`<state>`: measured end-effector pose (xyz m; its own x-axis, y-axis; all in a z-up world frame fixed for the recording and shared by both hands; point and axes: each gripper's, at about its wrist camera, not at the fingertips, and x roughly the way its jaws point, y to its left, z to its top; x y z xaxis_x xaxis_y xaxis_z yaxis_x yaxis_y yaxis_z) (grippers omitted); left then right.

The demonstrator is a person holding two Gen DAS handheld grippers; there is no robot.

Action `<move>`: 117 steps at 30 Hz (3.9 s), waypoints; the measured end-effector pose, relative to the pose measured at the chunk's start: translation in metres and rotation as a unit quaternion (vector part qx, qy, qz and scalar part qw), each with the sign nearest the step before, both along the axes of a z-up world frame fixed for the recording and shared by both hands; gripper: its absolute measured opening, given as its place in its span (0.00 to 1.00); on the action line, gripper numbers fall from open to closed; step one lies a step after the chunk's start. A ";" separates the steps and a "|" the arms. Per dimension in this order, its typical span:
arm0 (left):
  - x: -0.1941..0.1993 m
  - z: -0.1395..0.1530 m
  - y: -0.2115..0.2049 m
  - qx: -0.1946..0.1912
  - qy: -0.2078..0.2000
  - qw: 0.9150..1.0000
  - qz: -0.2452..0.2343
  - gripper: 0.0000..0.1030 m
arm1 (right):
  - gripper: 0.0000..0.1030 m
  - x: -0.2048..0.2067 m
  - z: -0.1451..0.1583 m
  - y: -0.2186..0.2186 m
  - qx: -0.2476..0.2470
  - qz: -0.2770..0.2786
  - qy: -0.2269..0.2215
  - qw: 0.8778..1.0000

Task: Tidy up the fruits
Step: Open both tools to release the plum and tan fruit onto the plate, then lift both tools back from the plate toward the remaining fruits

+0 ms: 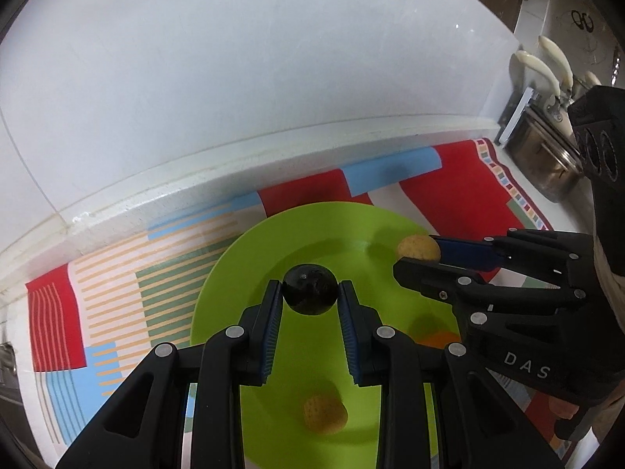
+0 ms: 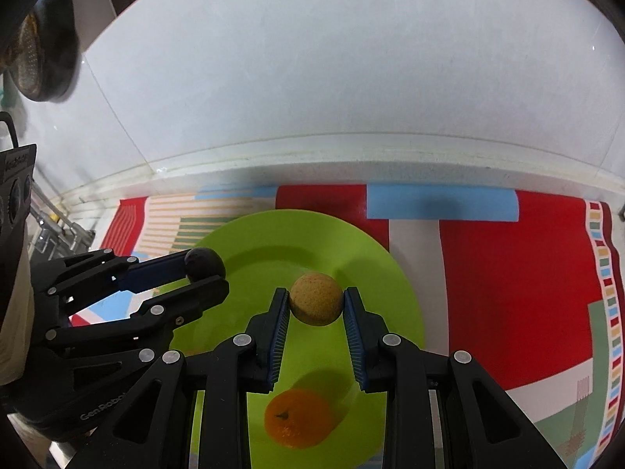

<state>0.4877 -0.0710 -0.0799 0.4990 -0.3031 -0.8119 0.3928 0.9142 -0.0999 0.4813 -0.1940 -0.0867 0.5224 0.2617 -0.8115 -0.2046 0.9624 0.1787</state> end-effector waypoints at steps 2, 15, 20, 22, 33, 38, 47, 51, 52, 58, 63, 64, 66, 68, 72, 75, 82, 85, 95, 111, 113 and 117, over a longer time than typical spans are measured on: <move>0.003 -0.004 -0.001 0.002 0.006 1.000 0.000 0.28 | 0.28 0.001 -0.004 -0.001 -0.001 -0.001 0.004 1.000; 0.001 -0.003 -0.001 0.012 -0.010 1.000 0.008 0.39 | 0.37 0.004 -0.004 -0.004 0.003 -0.015 0.004 1.000; -0.012 0.011 0.006 0.015 -0.024 1.000 0.011 0.39 | 0.37 -0.007 0.009 -0.006 -0.001 -0.018 -0.011 1.000; -0.018 0.019 0.008 0.017 -0.034 0.999 0.012 0.40 | 0.37 -0.014 0.017 -0.004 -0.004 -0.017 -0.021 1.000; -0.073 0.073 0.024 0.008 -0.100 0.995 0.019 0.50 | 0.37 -0.067 0.068 0.002 -0.007 -0.012 -0.083 0.996; -0.104 0.094 0.034 0.002 -0.127 0.992 0.026 0.53 | 0.40 -0.096 0.088 0.004 -0.006 -0.015 -0.109 0.994; -0.160 0.119 0.047 -0.005 -0.165 0.986 0.034 0.60 | 0.50 -0.150 0.114 0.010 -0.006 -0.022 -0.153 0.988; -0.184 0.127 0.052 -0.002 -0.182 0.983 0.037 0.63 | 0.51 -0.176 0.122 0.013 -0.010 -0.026 -0.166 0.986; -0.191 0.128 0.053 -0.002 -0.186 0.982 0.037 0.63 | 0.51 -0.182 0.122 0.013 -0.011 -0.028 -0.169 0.985; -0.225 0.128 0.060 0.005 -0.199 0.979 0.041 0.67 | 0.56 -0.215 0.125 0.019 -0.028 -0.034 -0.182 0.982; -0.248 0.125 0.070 0.005 -0.198 0.979 0.048 0.67 | 0.56 -0.236 0.125 0.024 -0.028 -0.034 -0.186 0.982; -0.251 0.124 0.072 0.005 -0.198 0.979 0.049 0.67 | 0.56 -0.239 0.125 0.026 -0.028 -0.033 -0.187 0.981; -0.260 0.121 0.076 0.007 -0.201 0.978 0.051 0.67 | 0.56 -0.248 0.124 0.030 -0.031 -0.030 -0.191 0.981; -0.268 0.119 0.081 0.009 -0.201 0.978 0.055 0.67 | 0.56 -0.255 0.122 0.034 -0.035 -0.028 -0.195 0.980; -0.281 0.115 0.090 0.007 -0.196 0.979 0.061 0.67 | 0.56 -0.272 0.121 0.044 -0.042 -0.021 -0.202 0.978; -0.292 0.111 0.095 0.008 -0.195 0.979 0.063 0.67 | 0.56 -0.282 0.119 0.051 -0.051 -0.014 -0.206 0.977; -0.312 0.102 0.100 0.017 -0.207 0.977 0.053 0.70 | 0.56 -0.299 0.108 0.065 -0.062 0.008 -0.198 0.978; -0.318 0.095 0.102 0.020 -0.209 0.977 0.046 0.70 | 0.56 -0.303 0.103 0.068 -0.061 0.012 -0.192 0.979; -0.324 0.073 0.102 0.033 -0.196 0.980 0.013 0.70 | 0.56 -0.311 0.081 0.083 -0.087 0.041 -0.173 0.980; -0.318 0.020 0.091 0.073 -0.154 0.984 -0.058 0.70 | 0.56 -0.304 0.030 0.091 -0.109 0.067 -0.115 0.985; -0.315 0.012 0.089 0.079 -0.145 0.984 -0.069 0.70 | 0.56 -0.302 0.024 0.091 -0.114 0.069 -0.109 0.985; -0.310 -0.001 0.086 0.090 -0.135 0.983 -0.086 0.70 | 0.56 -0.297 0.011 0.090 -0.120 0.071 -0.099 0.985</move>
<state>0.1778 0.0146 -0.0808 0.6580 -0.2660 -0.7045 0.5333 0.8251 0.1865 0.1845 -0.1037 -0.0754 0.6479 0.1572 -0.7453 -0.3487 0.9311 -0.1068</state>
